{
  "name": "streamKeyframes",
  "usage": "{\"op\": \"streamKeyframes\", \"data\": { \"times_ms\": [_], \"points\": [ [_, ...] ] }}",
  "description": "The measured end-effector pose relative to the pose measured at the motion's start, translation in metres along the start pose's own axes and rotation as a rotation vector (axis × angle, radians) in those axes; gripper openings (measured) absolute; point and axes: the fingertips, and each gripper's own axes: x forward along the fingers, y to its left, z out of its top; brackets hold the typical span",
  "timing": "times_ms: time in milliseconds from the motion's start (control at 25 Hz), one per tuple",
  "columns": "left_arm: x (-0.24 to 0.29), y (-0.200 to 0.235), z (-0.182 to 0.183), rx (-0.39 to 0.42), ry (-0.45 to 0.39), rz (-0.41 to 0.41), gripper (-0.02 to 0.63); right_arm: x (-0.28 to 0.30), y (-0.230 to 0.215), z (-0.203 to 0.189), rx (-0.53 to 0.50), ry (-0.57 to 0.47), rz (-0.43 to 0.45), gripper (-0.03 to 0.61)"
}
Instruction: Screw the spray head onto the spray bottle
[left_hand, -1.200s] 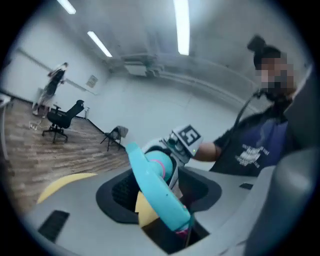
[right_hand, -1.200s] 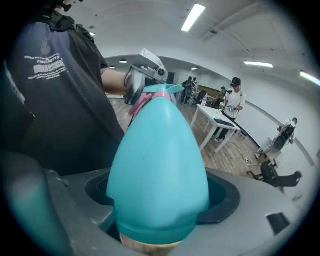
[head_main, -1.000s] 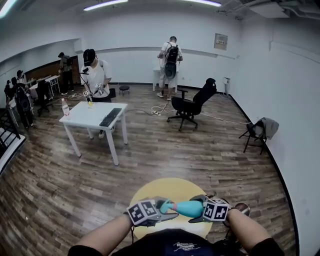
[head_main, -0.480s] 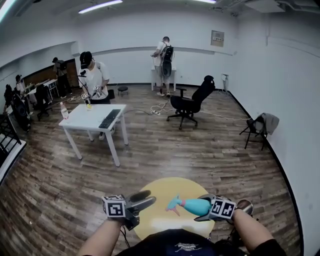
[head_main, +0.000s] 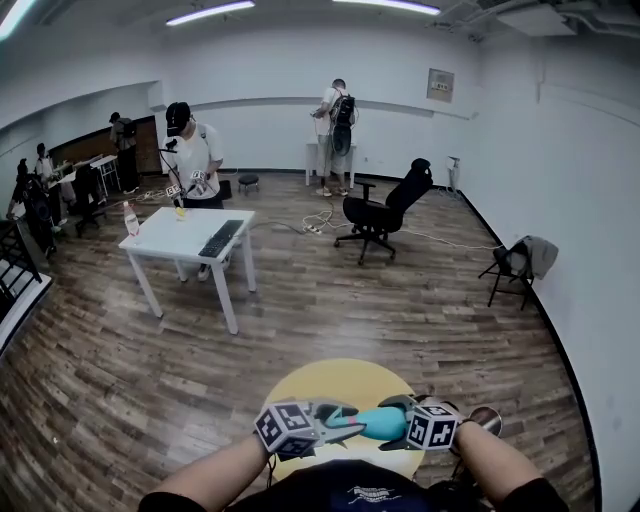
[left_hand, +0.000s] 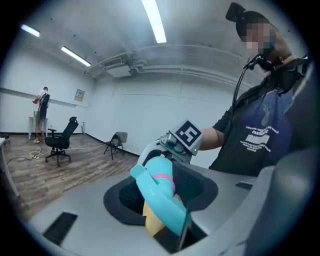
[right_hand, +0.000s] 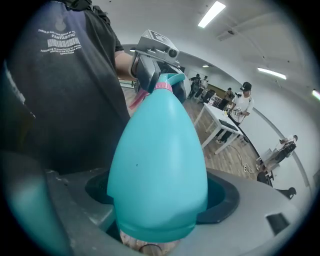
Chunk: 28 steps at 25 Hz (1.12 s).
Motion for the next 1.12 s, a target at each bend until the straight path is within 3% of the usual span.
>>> {"op": "streamKeyframes", "data": {
  "times_ms": [80, 200, 240, 280, 400, 440, 520, 640, 720, 760, 800, 840, 1040, 1120],
  "points": [
    [-0.001, 0.000, 0.001, 0.001, 0.006, 0.004, 0.189, -0.001, 0.000, 0.002, 0.003, -0.003, 0.007, 0.448],
    [-0.010, 0.009, 0.000, -0.141, -0.057, 0.010, 0.198, 0.003, -0.002, 0.009, 0.048, -0.051, 0.026, 0.448],
    [-0.019, 0.015, 0.000, -0.205, -0.101, 0.015, 0.213, 0.004, -0.002, 0.011, 0.079, -0.072, 0.034, 0.448],
    [-0.031, 0.024, 0.001, -0.273, -0.167, 0.026, 0.280, 0.003, -0.004, 0.011, 0.118, -0.091, 0.039, 0.448],
    [-0.091, 0.057, 0.005, -0.511, -0.408, 0.052, 0.370, -0.001, -0.006, -0.006, 0.237, -0.127, 0.034, 0.448],
    [-0.109, 0.066, 0.003, -0.567, -0.459, 0.065, 0.382, -0.003, -0.006, -0.013, 0.255, -0.122, 0.028, 0.448],
    [-0.127, 0.076, -0.003, -0.605, -0.475, 0.082, 0.382, -0.005, -0.006, -0.022, 0.246, -0.094, 0.015, 0.448],
    [-0.093, 0.057, -0.005, -0.527, -0.336, 0.014, 0.383, 0.000, -0.006, -0.010, 0.171, -0.069, 0.021, 0.448],
    [-0.046, 0.032, -0.012, -0.373, -0.165, -0.030, 0.383, 0.011, -0.003, 0.005, 0.095, -0.052, 0.039, 0.448],
    [-0.025, 0.019, -0.017, -0.265, -0.077, -0.030, 0.321, 0.016, 0.000, 0.009, 0.054, -0.029, 0.048, 0.448],
    [-0.011, 0.009, -0.022, -0.163, -0.004, -0.020, 0.208, 0.021, 0.004, 0.008, 0.018, -0.002, 0.055, 0.446],
    [-0.004, 0.002, -0.026, -0.095, 0.050, -0.016, 0.209, 0.023, 0.009, 0.005, 0.003, 0.010, 0.069, 0.446],
    [-0.003, -0.013, -0.032, -0.001, 0.123, -0.057, 0.216, 0.014, 0.024, 0.006, 0.022, -0.028, 0.119, 0.448],
    [-0.004, -0.008, -0.033, -0.026, 0.111, -0.048, 0.218, 0.018, 0.020, 0.006, 0.030, -0.032, 0.116, 0.446]
  ]
}}
